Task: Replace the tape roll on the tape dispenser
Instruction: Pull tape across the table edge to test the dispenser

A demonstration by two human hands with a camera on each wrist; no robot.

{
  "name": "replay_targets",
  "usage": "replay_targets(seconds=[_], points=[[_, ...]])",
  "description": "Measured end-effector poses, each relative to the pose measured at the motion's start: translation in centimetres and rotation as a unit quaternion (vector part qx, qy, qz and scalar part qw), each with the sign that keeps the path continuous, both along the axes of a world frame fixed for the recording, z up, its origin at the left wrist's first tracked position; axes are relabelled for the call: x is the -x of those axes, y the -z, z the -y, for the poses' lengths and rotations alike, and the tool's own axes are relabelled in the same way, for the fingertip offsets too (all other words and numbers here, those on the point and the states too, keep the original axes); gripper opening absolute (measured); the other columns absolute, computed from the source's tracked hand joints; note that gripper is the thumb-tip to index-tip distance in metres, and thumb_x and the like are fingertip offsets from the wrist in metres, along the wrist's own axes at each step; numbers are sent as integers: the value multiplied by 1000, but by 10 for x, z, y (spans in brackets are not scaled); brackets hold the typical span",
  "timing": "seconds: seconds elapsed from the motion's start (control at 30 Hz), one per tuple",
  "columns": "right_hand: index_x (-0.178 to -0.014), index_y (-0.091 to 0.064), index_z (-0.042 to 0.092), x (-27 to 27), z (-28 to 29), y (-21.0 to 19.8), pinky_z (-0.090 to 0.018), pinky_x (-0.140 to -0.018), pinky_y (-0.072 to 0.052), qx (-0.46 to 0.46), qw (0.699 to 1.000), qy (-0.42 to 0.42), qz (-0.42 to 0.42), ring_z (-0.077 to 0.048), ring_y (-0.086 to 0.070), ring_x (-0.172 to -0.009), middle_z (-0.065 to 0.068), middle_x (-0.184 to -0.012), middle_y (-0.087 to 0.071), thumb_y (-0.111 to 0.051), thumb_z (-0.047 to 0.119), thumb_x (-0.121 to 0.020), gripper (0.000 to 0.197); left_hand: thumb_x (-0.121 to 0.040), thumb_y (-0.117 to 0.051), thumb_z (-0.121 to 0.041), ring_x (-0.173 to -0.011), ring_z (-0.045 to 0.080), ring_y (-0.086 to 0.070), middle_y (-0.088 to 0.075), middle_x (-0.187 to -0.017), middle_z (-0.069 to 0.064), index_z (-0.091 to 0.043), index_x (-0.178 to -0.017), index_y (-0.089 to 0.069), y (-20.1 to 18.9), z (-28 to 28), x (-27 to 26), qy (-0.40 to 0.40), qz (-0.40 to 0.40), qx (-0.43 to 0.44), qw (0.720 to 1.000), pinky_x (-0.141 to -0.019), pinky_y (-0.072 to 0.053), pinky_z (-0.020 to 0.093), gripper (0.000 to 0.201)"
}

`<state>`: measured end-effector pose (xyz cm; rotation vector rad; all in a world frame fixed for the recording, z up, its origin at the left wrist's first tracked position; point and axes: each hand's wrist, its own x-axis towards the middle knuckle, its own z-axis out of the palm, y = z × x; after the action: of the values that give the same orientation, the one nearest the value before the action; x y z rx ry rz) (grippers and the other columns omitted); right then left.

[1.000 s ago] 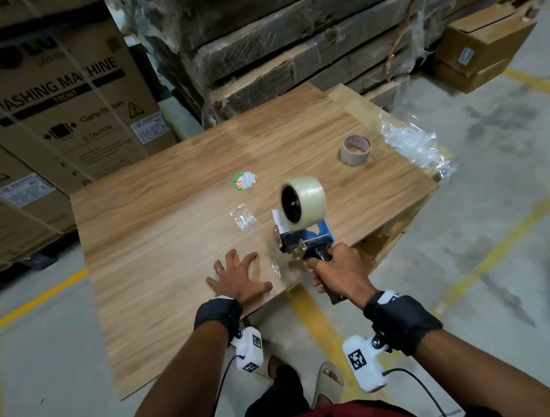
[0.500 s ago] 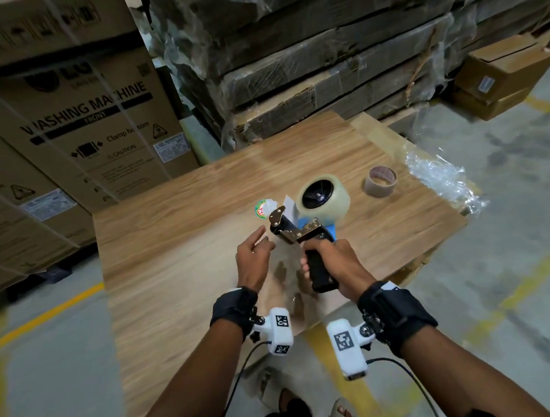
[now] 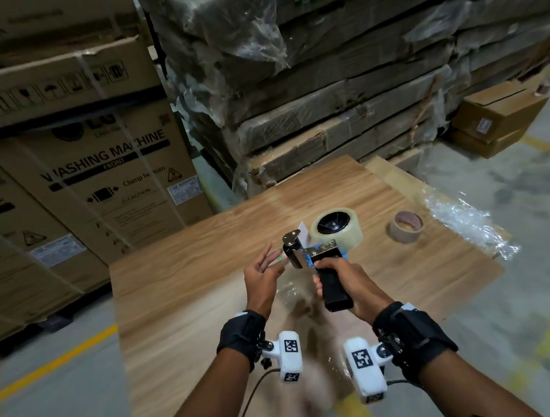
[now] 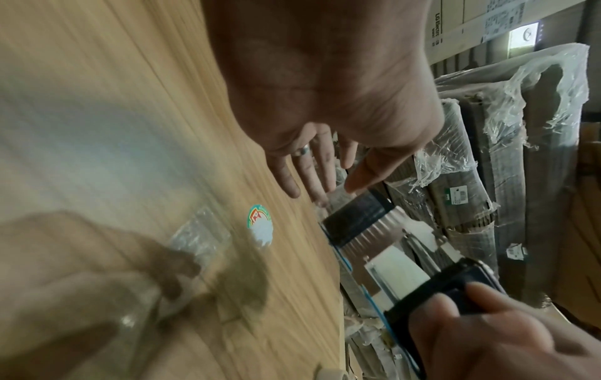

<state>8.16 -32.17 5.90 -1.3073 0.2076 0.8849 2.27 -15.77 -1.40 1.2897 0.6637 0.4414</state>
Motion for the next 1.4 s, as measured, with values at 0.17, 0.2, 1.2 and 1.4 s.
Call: replay_targets(seconds=[0.17, 0.2, 1.2, 1.4], points=[[-99, -61, -2, 0, -12, -3, -26, -45, -48, -6, 1000, -1, 8, -21, -54, -50, -15, -71, -59, -63, 8, -93, 12, -86, -65, 6, -107, 8, -68, -73, -119, 3, -12, -140, -57, 5, -27, -4, 29, -5, -32, 999, -79, -56, 18, 57], [-99, -61, -2, 0, -13, -3, -26, -45, -48, -10, 1000, 1, 8, -21, -54, -49, -15, -71, -59, -63, 8, -93, 12, -86, -64, 8, -104, 4, -68, -74, -115, 2, -11, -139, -58, 6, -31, -5, 33, -5, -45, 998, -75, -55, 15, 57], [-103, -57, -3, -45, -44, -6, -27, -44, -47, -28, 999, -33, -27, -19, -53, -49, -14, -68, -59, -59, 7, -93, 14, -79, -81, -1, -76, 8, -70, -77, -86, 4, -12, -86, -78, 14, -56, -53, -49, 25, -123, 991, -76, -57, 29, 13], [-97, -59, -3, -70, -43, -9, -28, -43, -48, -22, 999, -39, -29, -21, -54, -49, -15, -68, -59, -60, 6, -93, 10, -81, -79, -5, -78, 12, -71, -78, -85, 3, -15, -83, -79, 12, -46, -77, -70, 24, -151, 986, -78, -58, 33, 10]])
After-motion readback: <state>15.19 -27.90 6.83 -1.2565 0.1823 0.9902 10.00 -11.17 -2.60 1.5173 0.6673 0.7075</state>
